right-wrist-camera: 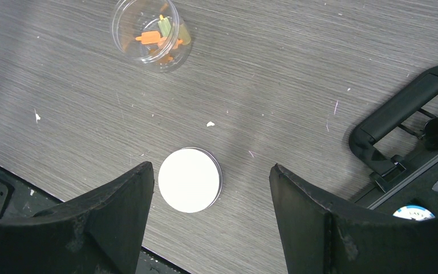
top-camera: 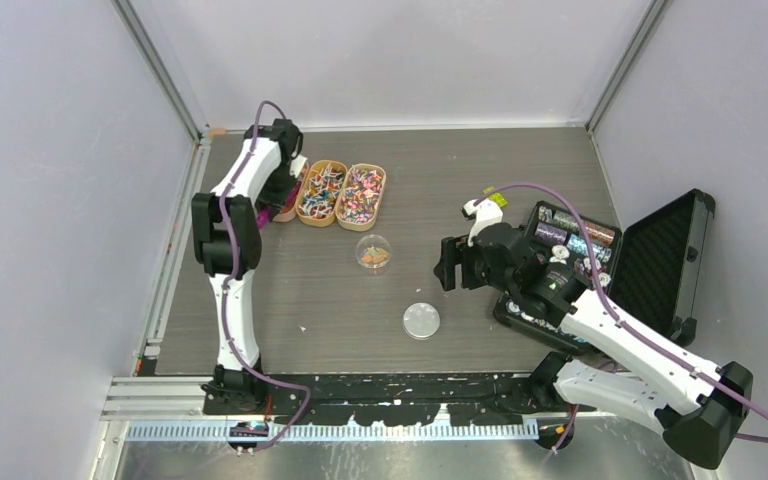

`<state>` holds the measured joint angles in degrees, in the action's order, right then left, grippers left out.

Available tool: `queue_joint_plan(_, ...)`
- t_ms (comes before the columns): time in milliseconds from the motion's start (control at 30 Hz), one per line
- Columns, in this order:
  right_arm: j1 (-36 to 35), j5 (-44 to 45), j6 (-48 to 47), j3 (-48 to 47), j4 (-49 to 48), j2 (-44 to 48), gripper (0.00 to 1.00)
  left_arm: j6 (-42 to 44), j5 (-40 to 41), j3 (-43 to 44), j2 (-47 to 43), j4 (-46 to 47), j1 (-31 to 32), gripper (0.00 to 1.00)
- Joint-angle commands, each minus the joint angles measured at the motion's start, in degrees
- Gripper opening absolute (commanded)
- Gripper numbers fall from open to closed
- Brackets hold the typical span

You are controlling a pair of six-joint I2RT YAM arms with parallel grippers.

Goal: Pack the candies
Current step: Scoop the fake candies from the storage box.

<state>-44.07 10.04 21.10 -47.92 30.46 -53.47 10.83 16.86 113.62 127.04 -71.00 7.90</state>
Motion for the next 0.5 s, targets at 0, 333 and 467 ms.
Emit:
queue_joint_plan(0, 0.0, 1.4, -0.4, 0.0, -2.2, 1.6, 0.78, 0.5, 0.7, -0.2, -3.4, 3.6, 0.3, 0.0)
queue_joint_plan(333, 0.0, 1.3, -0.5, 0.0, -2.9, 1.9, 0.78, 0.7, 1.5, 1.6, -2.1, 1.5, 0.3, 0.0)
queue_joint_plan(467, 0.0, 1.2, -0.6, -0.2, -2.9, 1.7, 0.78, 0.5, 1.2, 0.4, -2.2, 3.5, 0.3, 0.0)
